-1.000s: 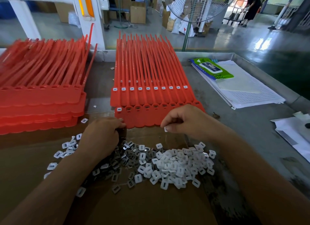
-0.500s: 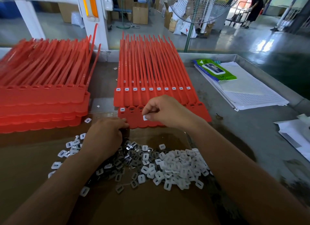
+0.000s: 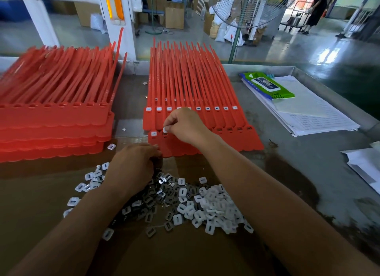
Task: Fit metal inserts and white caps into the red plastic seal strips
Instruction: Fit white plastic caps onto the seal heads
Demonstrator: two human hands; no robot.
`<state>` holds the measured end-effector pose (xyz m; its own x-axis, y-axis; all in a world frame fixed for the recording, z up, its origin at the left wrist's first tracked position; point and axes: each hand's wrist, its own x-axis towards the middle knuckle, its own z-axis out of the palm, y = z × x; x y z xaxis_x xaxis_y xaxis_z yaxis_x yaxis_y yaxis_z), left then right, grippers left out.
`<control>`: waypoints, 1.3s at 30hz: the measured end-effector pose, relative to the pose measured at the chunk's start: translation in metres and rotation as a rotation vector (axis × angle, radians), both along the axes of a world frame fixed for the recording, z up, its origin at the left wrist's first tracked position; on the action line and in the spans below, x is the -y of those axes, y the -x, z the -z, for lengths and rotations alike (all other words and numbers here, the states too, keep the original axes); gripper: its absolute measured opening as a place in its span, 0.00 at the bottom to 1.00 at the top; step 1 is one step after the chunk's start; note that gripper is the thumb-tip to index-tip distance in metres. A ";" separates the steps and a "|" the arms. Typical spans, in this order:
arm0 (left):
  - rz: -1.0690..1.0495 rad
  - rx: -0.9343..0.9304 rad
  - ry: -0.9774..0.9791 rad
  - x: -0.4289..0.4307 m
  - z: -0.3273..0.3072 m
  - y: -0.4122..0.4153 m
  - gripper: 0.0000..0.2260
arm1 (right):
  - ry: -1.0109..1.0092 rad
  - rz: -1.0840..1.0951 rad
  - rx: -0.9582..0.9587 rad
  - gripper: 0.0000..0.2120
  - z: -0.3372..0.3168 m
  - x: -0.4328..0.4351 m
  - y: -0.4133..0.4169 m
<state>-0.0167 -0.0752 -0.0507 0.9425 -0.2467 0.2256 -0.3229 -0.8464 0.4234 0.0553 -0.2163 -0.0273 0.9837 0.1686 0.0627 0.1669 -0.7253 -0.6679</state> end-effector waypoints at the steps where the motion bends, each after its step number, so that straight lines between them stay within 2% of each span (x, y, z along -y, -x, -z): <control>1: 0.001 -0.001 0.003 0.000 0.000 0.000 0.18 | 0.008 0.005 -0.013 0.06 0.001 -0.001 -0.002; 7: 0.002 0.005 0.005 0.000 0.000 0.000 0.18 | 0.061 0.019 -0.062 0.07 0.007 -0.003 -0.007; 21: 0.004 0.020 -0.004 0.000 0.000 0.000 0.17 | 0.093 0.017 -0.040 0.08 0.009 -0.005 -0.007; 39: 0.018 0.004 -0.008 0.000 0.000 -0.001 0.18 | 0.231 0.057 -0.074 0.10 0.007 -0.013 -0.007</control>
